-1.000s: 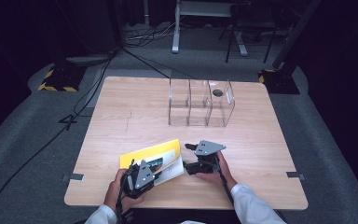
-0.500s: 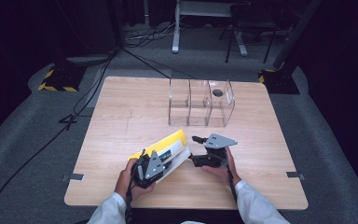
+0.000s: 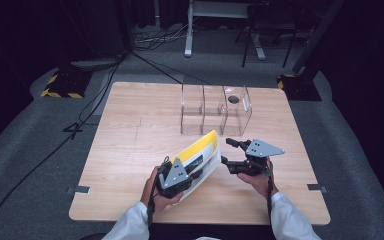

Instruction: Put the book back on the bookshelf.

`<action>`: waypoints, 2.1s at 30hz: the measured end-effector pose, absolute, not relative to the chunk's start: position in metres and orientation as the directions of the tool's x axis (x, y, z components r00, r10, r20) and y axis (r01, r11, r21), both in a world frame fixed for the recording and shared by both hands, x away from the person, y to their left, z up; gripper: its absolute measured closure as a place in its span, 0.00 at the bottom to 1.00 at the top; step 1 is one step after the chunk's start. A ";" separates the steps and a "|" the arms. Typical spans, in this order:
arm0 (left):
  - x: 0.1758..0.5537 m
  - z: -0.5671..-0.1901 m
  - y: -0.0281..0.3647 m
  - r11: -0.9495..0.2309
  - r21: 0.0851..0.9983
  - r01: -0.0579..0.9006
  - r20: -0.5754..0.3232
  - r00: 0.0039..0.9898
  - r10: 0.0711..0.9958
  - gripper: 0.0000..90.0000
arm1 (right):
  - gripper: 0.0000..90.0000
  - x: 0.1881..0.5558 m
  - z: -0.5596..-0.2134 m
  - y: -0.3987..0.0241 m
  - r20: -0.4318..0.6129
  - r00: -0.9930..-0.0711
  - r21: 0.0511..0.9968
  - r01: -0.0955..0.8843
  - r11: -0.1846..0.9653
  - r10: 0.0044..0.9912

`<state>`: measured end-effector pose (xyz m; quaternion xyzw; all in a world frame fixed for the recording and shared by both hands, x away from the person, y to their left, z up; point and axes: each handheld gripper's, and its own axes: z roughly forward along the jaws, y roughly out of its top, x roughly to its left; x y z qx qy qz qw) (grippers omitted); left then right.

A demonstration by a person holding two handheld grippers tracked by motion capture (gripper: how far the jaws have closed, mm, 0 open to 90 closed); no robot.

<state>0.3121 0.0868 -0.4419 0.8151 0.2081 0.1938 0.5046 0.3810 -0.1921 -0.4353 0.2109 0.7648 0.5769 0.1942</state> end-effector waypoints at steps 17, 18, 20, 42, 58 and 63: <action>0.272 -0.438 0.160 -0.350 0.918 0.187 0.056 0.814 0.579 0.85 | 0.31 0.349 -0.396 -0.122 -0.190 -0.881 0.955 -0.064 0.289 0.433; 0.274 -0.438 0.164 -0.343 0.920 0.189 0.043 0.821 0.569 0.84 | 0.30 0.351 -0.394 -0.118 -0.187 -0.878 0.955 -0.057 0.290 0.440; 0.277 -0.438 0.171 -0.329 0.924 0.196 0.022 0.831 0.556 0.83 | 0.31 0.355 -0.393 -0.113 -0.170 -0.881 0.959 -0.046 0.278 0.442; 0.295 -0.456 0.193 -0.289 0.921 0.260 -0.096 0.872 0.480 0.66 | 0.42 0.351 -0.414 -0.079 -0.146 -0.928 0.921 -0.002 0.389 0.343; 0.322 -0.455 0.162 -0.287 0.926 0.243 -0.117 0.912 0.393 0.72 | 0.49 0.361 -0.414 -0.107 -0.108 -0.925 0.936 0.029 0.352 0.364; 0.333 -0.455 0.141 -0.306 0.926 0.222 -0.109 0.931 0.348 0.72 | 0.49 0.363 -0.412 -0.127 -0.107 -0.926 0.937 0.029 0.349 0.363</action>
